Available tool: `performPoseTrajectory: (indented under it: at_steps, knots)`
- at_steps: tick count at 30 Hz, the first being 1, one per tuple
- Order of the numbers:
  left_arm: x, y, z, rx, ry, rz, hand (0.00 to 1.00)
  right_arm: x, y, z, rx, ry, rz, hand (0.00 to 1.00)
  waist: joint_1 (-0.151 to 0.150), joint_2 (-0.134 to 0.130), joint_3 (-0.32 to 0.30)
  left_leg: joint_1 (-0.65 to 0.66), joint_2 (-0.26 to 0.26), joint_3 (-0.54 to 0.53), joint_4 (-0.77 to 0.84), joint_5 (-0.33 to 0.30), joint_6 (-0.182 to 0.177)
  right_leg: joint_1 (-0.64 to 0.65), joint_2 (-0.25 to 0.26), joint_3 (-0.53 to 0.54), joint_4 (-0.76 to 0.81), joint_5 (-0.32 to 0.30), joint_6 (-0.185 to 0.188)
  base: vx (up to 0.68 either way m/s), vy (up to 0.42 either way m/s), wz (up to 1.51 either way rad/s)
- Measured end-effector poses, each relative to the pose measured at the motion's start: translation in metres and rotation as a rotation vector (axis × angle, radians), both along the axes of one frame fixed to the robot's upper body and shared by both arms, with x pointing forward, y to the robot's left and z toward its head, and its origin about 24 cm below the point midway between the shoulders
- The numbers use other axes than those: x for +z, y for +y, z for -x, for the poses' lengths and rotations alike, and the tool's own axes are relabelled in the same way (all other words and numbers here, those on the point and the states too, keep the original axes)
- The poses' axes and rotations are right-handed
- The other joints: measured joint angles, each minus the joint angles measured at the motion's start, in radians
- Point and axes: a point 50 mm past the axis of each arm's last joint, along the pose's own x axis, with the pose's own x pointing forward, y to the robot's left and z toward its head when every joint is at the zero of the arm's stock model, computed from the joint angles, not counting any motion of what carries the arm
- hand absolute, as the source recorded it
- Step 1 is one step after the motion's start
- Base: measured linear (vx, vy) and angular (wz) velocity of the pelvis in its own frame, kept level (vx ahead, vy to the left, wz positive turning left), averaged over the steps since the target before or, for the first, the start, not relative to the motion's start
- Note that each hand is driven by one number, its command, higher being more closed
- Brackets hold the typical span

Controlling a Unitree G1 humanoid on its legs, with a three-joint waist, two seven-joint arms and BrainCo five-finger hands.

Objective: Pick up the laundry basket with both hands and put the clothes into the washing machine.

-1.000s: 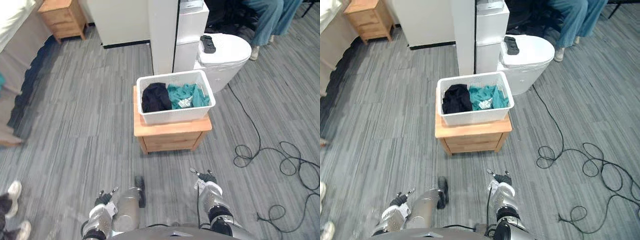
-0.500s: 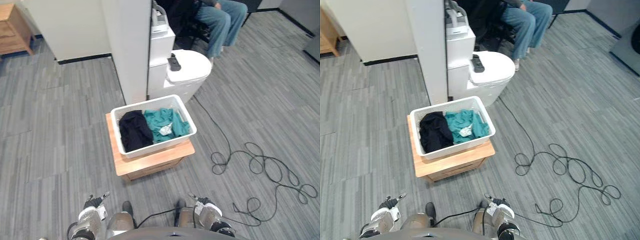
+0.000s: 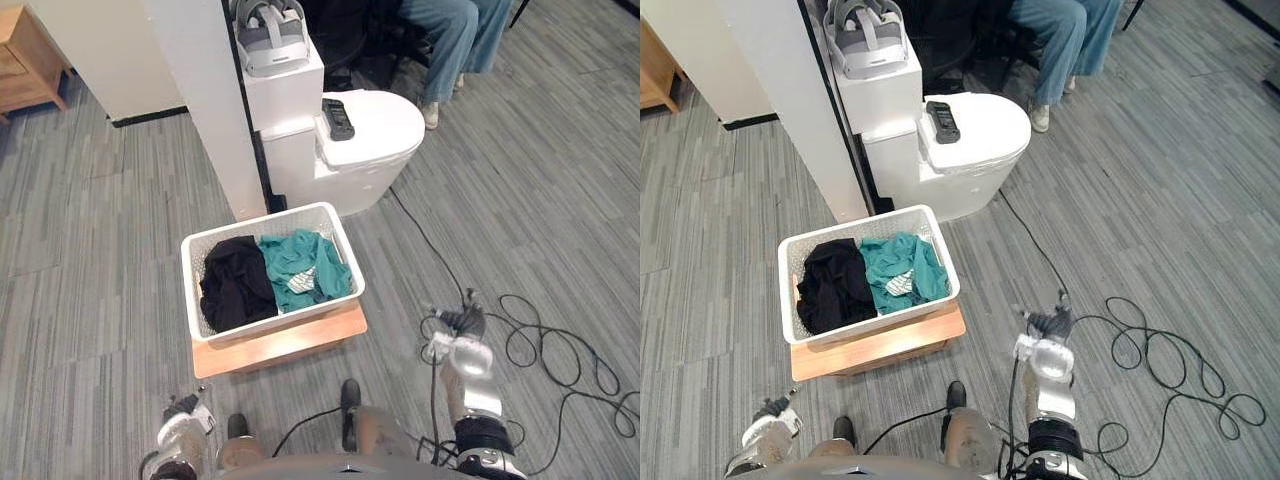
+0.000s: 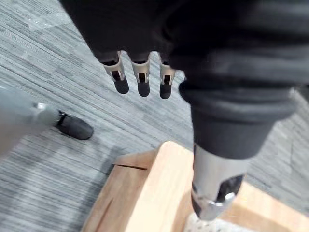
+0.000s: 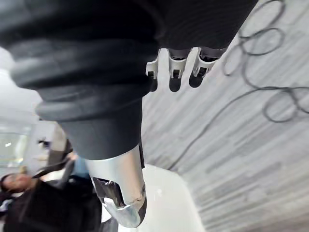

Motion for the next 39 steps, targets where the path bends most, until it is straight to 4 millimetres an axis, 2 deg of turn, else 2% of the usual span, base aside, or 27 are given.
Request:
performPoseTrajectory:
  at_steps: [3,6,7,9,10,12,14,16,20,24,27,31,39]
  knots:
    - [0.018,0.018,-0.013,0.032,-0.098,-0.065,0.00,0.014,0.002,-0.002,0.010,-0.049,0.046,0.00,-0.006,0.000,0.000,-0.025,-0.013,0.000,0.000,0.000,0.000,-0.016,-0.014,-0.012,0.000,0.002,0.003,-0.05,0.034,0.19]
    - [0.048,0.049,-0.033,0.037,-0.227,-0.193,0.00,0.041,0.007,-0.020,0.049,-0.151,0.080,0.00,-0.006,0.000,0.012,-0.055,-0.024,0.006,-0.001,-0.002,0.004,-0.043,-0.020,-0.003,-0.028,0.029,0.010,-0.12,0.041,-0.05]
    - [0.062,0.062,-0.044,0.036,-0.281,-0.241,0.00,0.062,0.008,-0.035,0.094,-0.210,0.132,0.00,-0.005,0.002,0.021,-0.078,-0.030,0.019,-0.002,-0.008,0.013,-0.065,-0.020,0.011,-0.053,0.050,0.012,-0.14,0.046,-0.22]
    - [0.076,0.073,-0.057,0.029,-0.323,-0.279,0.00,0.088,0.007,-0.050,0.128,-0.278,0.195,0.00,-0.003,0.000,0.045,-0.099,-0.042,0.031,0.000,-0.005,0.018,-0.074,-0.027,0.018,-0.086,0.092,0.018,-0.15,0.060,-0.20]
    - [0.090,0.080,-0.072,0.016,-0.369,-0.311,0.00,0.114,0.008,-0.062,0.163,-0.345,0.254,0.00,-0.006,0.004,0.069,-0.117,-0.054,0.033,0.000,0.001,0.025,-0.079,-0.032,0.033,-0.124,0.132,0.026,-0.13,0.056,-0.15]
    - [0.103,0.086,-0.084,0.005,-0.409,-0.337,0.00,0.132,0.009,-0.070,0.193,-0.388,0.291,0.00,-0.006,0.003,0.075,-0.139,-0.062,0.037,-0.001,0.008,0.032,-0.093,-0.037,0.038,-0.153,0.165,0.022,-0.08,0.032,-0.08]
    - [0.129,0.091,-0.109,-0.034,-0.493,-0.389,0.00,0.160,0.010,-0.080,0.225,-0.456,0.338,0.00,-0.012,0.008,0.096,-0.164,-0.070,0.037,-0.001,0.019,0.037,-0.094,-0.042,0.040,-0.202,0.205,0.023,-0.09,0.029,-0.01]
    - [0.145,0.093,-0.122,-0.058,-0.539,-0.420,0.00,0.175,0.011,-0.088,0.243,-0.480,0.363,0.00,-0.016,0.008,0.112,-0.169,-0.071,0.040,-0.001,0.023,0.038,-0.094,-0.043,0.045,-0.220,0.223,0.024,-0.04,0.013,-0.06]
    - [0.182,0.086,-0.155,-0.123,-0.655,-0.460,0.00,0.213,0.010,-0.109,0.266,-0.519,0.421,0.00,-0.020,0.013,0.150,-0.191,-0.077,0.059,-0.002,0.029,0.041,-0.115,-0.044,0.066,-0.249,0.256,0.024,-0.02,0.011,-0.13]
    - [0.198,0.072,-0.175,-0.170,-0.715,-0.447,0.00,0.223,0.012,-0.122,0.277,-0.500,0.429,0.00,-0.027,0.015,0.180,-0.201,-0.075,0.063,-0.009,0.036,0.038,-0.129,-0.041,0.069,-0.250,0.261,0.023,0.00,0.006,-0.02]
    - [0.200,0.067,-0.183,-0.190,-0.709,-0.433,0.00,0.225,0.018,-0.129,0.295,-0.481,0.439,0.00,-0.031,0.015,0.188,-0.200,-0.075,0.072,-0.021,0.040,0.037,-0.138,-0.036,0.075,-0.250,0.262,0.023,0.01,0.008,-0.08]
    - [0.204,0.059,-0.194,-0.218,-0.705,-0.424,0.00,0.239,0.029,-0.138,0.323,-0.491,0.465,0.00,-0.033,0.017,0.220,-0.204,-0.076,0.086,-0.021,0.040,0.037,-0.153,-0.033,0.092,-0.250,0.265,0.023,0.00,0.019,-0.10]
    - [0.200,0.045,-0.208,-0.261,-0.622,-0.406,0.00,0.235,0.047,-0.151,0.385,-0.404,0.522,0.00,-0.033,0.024,0.241,-0.232,-0.075,0.092,-0.019,0.041,0.037,-0.185,-0.031,0.102,-0.247,0.270,0.020,0.00,0.010,-0.01]
